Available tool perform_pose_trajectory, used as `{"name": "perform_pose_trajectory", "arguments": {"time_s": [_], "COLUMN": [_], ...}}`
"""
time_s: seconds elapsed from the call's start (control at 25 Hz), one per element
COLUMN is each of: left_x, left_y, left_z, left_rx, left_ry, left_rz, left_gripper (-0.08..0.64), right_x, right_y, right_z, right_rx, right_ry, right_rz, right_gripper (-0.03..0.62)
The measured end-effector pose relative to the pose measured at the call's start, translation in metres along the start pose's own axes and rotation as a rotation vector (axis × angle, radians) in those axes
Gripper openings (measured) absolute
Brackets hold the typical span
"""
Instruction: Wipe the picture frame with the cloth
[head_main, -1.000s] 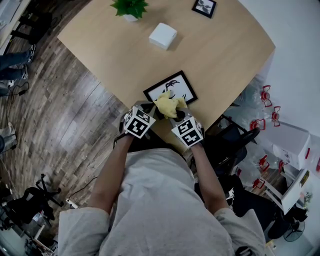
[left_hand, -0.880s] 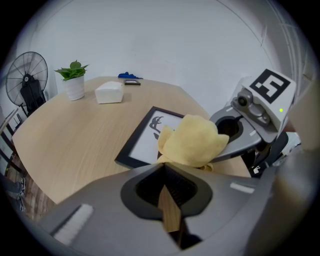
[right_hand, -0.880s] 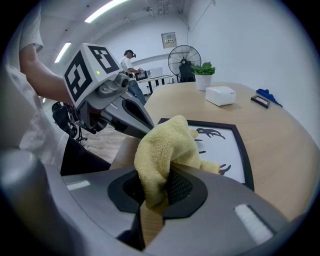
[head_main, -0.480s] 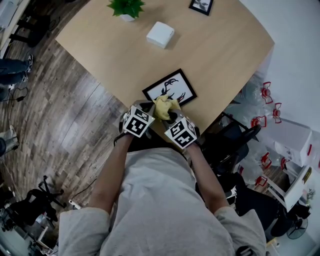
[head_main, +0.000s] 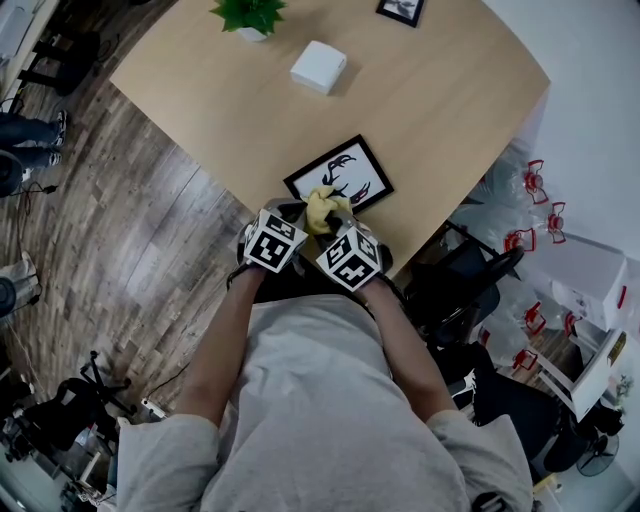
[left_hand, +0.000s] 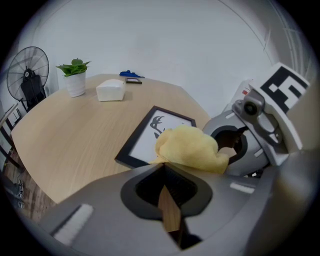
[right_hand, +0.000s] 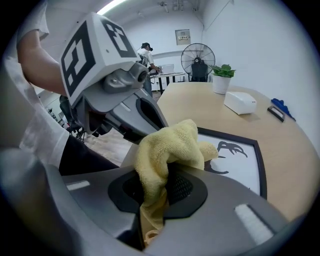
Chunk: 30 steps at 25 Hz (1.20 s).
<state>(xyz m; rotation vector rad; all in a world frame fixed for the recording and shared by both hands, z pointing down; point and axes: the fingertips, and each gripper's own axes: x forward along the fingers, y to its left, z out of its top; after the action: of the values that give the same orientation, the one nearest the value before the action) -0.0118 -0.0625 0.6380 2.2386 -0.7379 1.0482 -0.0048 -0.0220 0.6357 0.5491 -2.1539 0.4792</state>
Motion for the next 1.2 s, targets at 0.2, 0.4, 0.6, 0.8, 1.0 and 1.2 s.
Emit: {"name": "perform_pose_trajectory", "arguments": {"time_s": [0.2, 0.4, 0.6, 0.8, 1.0, 1.2], "left_x": [0.005, 0.001, 0.000, 0.001, 0.001, 0.000], "left_y": [0.006, -0.001, -0.001, -0.001, 0.000, 0.000], "left_z": [-0.003, 0.003, 0.003, 0.004, 0.002, 0.002], "left_rx": [0.010, 0.021, -0.011, 0.015, -0.003, -0.022], "left_ry": [-0.010, -0.008, -0.013, -0.021, -0.026, -0.032], "left_rz": [0.002, -0.005, -0.009, -0.003, -0.001, 0.002], "left_gripper": [0.052, 0.052, 0.052, 0.052, 0.052, 0.052], "right_x": [0.003, 0.009, 0.016, 0.021, 0.030, 0.033], "right_y": [-0.009, -0.028, -0.039, -0.053, -0.049, -0.041], "right_z": [0.005, 0.005, 0.018, 0.032, 0.047, 0.054], "right_rx": [0.039, 0.034, -0.006, 0.028, -0.071, -0.231], "right_ry": [-0.019, -0.017, -0.005, -0.057, -0.083, -0.089], "right_rz": [-0.008, -0.064, -0.053, -0.029, 0.089, 0.195], "right_gripper": [0.051, 0.051, 0.051, 0.051, 0.051, 0.049]}}
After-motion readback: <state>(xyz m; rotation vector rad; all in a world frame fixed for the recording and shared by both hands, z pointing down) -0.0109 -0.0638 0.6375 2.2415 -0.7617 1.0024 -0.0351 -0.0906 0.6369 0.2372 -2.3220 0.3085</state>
